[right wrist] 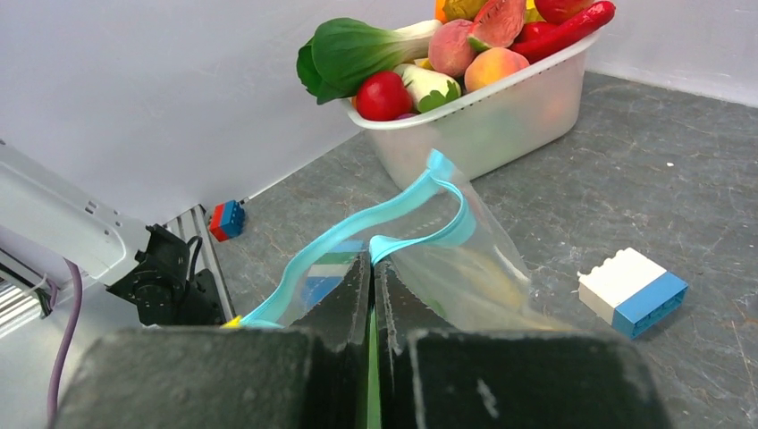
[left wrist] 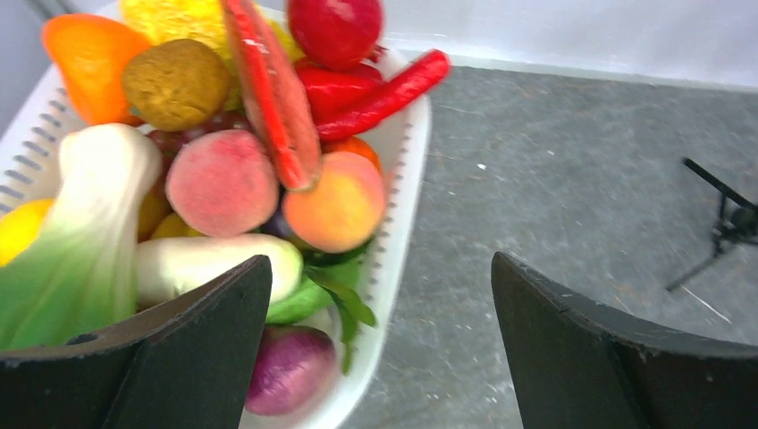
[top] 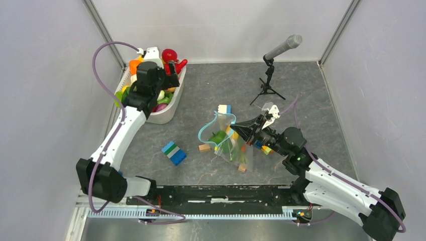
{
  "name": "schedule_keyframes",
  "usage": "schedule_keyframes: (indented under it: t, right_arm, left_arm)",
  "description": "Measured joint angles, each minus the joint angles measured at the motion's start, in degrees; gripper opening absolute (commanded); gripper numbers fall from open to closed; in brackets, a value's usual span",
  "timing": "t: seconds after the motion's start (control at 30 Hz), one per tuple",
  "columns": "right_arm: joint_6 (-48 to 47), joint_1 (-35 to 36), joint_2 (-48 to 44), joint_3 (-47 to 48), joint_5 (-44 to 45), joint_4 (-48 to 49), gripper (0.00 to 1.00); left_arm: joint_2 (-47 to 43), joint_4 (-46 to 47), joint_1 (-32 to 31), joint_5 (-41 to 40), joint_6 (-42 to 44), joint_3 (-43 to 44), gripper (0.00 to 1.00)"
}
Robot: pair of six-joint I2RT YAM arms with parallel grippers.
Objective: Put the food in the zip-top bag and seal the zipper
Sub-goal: Pick up the fake fruit from the bin.
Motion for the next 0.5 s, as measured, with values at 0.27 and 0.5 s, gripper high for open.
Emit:
schedule_keyframes:
  t: [0.27, 0.5]
  right_arm:
    - [-0.2, 0.0, 0.6, 0.0, 0.0, -1.0, 0.04]
    - [-1.2, 0.0, 0.6, 0.0, 0.3, -2.1, 0.05]
  left_arm:
    - [8.8, 0.3, 10.8, 1.5, -0.6, 8.1, 0.95]
    - [18.4, -0.7, 18.4, 6.1, -0.6, 18.0, 0.85]
